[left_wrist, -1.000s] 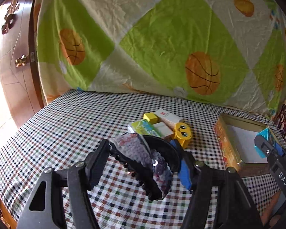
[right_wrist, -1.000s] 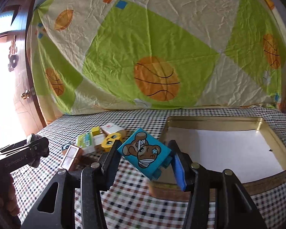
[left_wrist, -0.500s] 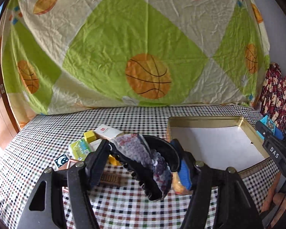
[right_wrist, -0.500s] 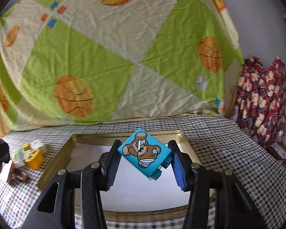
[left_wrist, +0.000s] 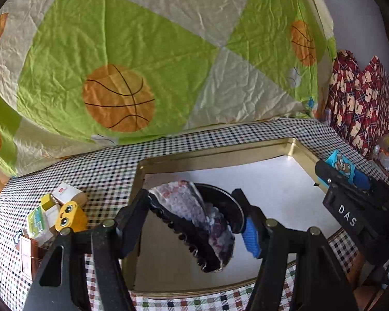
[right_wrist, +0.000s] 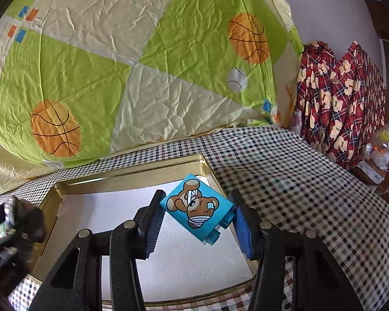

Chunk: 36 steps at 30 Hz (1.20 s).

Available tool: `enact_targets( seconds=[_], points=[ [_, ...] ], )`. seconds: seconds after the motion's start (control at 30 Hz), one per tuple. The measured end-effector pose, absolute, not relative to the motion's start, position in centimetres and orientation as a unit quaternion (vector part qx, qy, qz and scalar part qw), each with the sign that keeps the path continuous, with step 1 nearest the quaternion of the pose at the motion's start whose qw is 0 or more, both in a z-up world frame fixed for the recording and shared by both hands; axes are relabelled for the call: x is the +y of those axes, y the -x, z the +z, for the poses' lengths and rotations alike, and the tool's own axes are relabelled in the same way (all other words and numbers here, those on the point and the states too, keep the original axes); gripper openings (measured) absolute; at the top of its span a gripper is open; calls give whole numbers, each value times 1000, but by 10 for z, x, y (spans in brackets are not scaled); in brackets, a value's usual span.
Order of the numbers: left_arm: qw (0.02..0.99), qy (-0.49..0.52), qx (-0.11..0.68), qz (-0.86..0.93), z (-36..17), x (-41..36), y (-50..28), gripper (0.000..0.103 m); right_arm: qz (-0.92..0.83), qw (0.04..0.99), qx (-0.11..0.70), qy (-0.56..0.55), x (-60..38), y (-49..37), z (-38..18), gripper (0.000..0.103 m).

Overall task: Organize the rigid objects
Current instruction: 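Carry the blue bear block into the tin tray with the right tool and release it, then lower the black-white fabric item into the tin tray and open the left tool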

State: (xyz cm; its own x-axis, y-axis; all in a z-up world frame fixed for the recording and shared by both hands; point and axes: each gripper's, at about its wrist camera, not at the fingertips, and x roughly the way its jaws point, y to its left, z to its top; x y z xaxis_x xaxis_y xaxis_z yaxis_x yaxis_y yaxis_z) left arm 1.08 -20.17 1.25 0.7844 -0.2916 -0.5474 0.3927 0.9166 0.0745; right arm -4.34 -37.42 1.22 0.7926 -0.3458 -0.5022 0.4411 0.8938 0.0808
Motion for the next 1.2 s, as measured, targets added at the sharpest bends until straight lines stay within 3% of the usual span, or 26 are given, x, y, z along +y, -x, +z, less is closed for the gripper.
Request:
enact_targets(
  seconds=[0.37,0.73,0.8,0.83,0.87,0.93,1.0,1.2],
  points=[
    [923,-126,317,-180,-17,-235,-27,65,-195,925,307,-112,-378,28,-3,53],
    [917,-123,336,-175,-23,-233,-34,67,-176,923,318,-129,-378,25,-5,54],
    [918,-118,334,-176,-22,-230,-34,68,-174,928,299,-137,-377,30,-1,64],
    [921,-115,330,-173,-21,-229,-33,73,-178,932,282,-141,-377,34,1,76],
    [923,-114,326,-170,-20,-228,-32,76,-182,936,265,-143,-377,39,5,80],
    [930,-111,309,-169,-16,-225,-27,92,-194,945,223,-138,-375,50,12,81],
    [936,-103,289,-172,-12,-219,-22,99,-210,950,198,-122,-372,56,17,87],
    [954,-75,247,-154,-2,-197,-13,102,-223,957,156,-99,-367,63,27,89]
  ],
)
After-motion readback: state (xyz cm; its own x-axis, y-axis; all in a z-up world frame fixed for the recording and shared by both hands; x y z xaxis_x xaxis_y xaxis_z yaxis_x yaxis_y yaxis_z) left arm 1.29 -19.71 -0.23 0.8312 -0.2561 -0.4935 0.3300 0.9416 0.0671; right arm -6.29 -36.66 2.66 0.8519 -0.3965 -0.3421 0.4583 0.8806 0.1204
